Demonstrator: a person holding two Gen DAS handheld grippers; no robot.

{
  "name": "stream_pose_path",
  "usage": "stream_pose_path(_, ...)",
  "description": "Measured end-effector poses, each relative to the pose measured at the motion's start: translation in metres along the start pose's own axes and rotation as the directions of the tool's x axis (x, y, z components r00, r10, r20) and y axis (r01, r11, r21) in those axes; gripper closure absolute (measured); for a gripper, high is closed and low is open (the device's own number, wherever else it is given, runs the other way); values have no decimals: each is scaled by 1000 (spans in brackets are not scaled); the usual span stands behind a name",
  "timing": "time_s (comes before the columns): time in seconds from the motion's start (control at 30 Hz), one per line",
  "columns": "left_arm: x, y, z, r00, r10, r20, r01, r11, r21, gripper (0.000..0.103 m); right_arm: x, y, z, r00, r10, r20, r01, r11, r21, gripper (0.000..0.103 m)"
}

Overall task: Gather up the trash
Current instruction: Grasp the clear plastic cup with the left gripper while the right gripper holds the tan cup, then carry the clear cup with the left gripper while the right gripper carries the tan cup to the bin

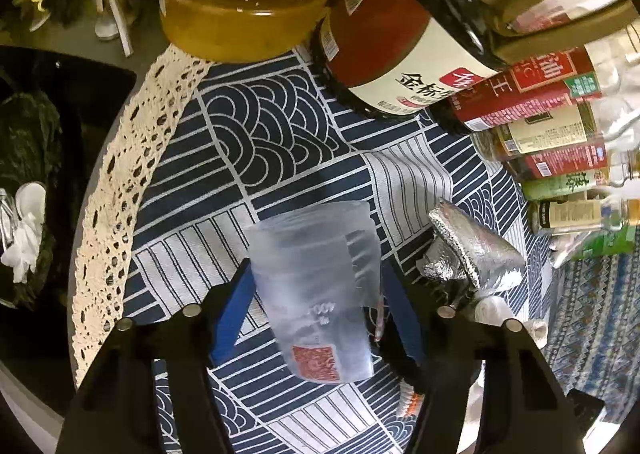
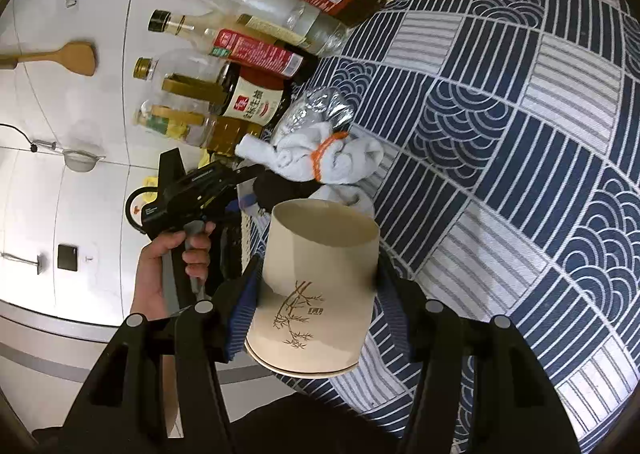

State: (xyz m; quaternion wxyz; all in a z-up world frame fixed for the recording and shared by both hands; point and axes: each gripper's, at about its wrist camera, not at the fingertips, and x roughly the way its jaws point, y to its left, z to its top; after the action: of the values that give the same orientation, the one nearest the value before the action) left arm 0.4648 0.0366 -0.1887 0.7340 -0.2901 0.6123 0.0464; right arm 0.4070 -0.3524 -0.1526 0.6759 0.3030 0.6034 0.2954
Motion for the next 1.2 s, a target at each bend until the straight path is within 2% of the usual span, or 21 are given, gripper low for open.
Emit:
stream_pose_path(0.1,-3,2,-4,1000,-4,12,4,1000,4,46,3,6,-2,1000,1,-12,-1,1000,-18,46)
stream_pose_path(0.33,-13,16,-20,1000,-28,12,28,1000,-7,46,9,18,-6,1000,1,-31,-2,999,-50,46)
stream_pose_path(0.5,-27,27,-32,996,-85,23,85,996,-24,46,14,26,-15,999,-3,-35,1,998,-55,46)
stream_pose_path(0.7,-42,36,-48,992,-116,38,117,993,-2,46,25,36,-26,999,-18,-52,14,998,-64,46)
stream_pose_path(1.2,-83,86,-86,968,-244,55,246,969,-25,46,82,95,-45,988,-72,-139,54,990,-132,46)
